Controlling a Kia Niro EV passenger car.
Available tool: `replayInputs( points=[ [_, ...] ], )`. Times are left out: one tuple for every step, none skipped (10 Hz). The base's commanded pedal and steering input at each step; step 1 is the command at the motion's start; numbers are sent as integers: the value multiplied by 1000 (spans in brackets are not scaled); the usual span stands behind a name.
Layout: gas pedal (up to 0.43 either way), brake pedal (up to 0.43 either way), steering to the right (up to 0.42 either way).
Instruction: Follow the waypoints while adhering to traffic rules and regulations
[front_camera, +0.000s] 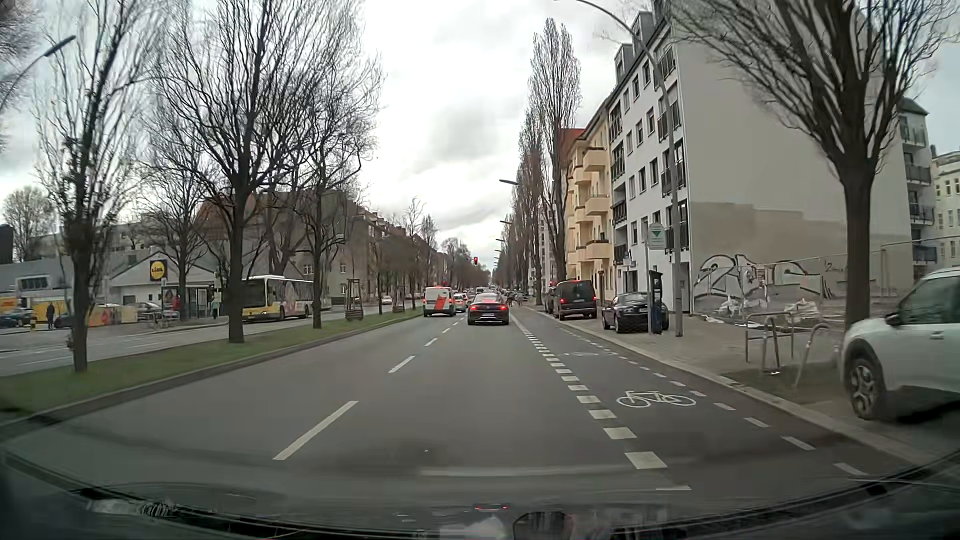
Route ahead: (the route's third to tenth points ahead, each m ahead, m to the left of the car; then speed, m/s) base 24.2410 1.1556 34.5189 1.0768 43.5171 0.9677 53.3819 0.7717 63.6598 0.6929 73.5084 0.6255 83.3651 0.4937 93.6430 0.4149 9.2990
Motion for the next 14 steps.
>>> replayInputs(
  points=[
    [0,195,-3],
    [0,195,-3],
    [0,195,-3],
    [0,201,-3],
    [0,201,-3],
    [0,201,-4],
    [0,201,-4],
    [0,201,-5],
    [0,201,-6],
    [0,201,-9],
    [0,201,-9],
    [0,201,-7],
    [0,195,-6],
    [0,201,-5]
  ],
)
